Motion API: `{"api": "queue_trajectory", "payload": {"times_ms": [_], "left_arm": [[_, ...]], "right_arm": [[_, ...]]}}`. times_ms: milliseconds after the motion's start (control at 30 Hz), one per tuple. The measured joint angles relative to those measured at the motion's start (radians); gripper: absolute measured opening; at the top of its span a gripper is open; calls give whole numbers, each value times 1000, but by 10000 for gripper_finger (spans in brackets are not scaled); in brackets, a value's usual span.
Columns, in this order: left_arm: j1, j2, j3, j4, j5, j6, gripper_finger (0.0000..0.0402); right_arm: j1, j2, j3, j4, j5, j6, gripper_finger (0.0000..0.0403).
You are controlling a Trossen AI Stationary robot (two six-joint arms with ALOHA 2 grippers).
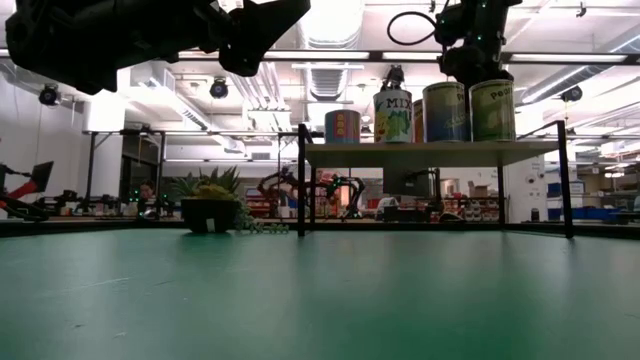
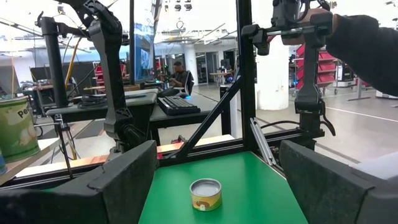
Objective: Pick and place cans onto a shelf
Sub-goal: Put the canned cherries on the shelf
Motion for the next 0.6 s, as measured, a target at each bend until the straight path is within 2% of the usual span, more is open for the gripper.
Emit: {"api": "queue_trajectory", "payload": {"times_ms": [167, 600], "left_arm": [[0, 0, 0, 0, 0, 0, 320], [0, 0, 2, 0, 0, 12, 320]], "right_arm": [[0, -1, 8, -3, 4, -2, 357], [0, -25, 152, -41, 6, 10, 355]]}}
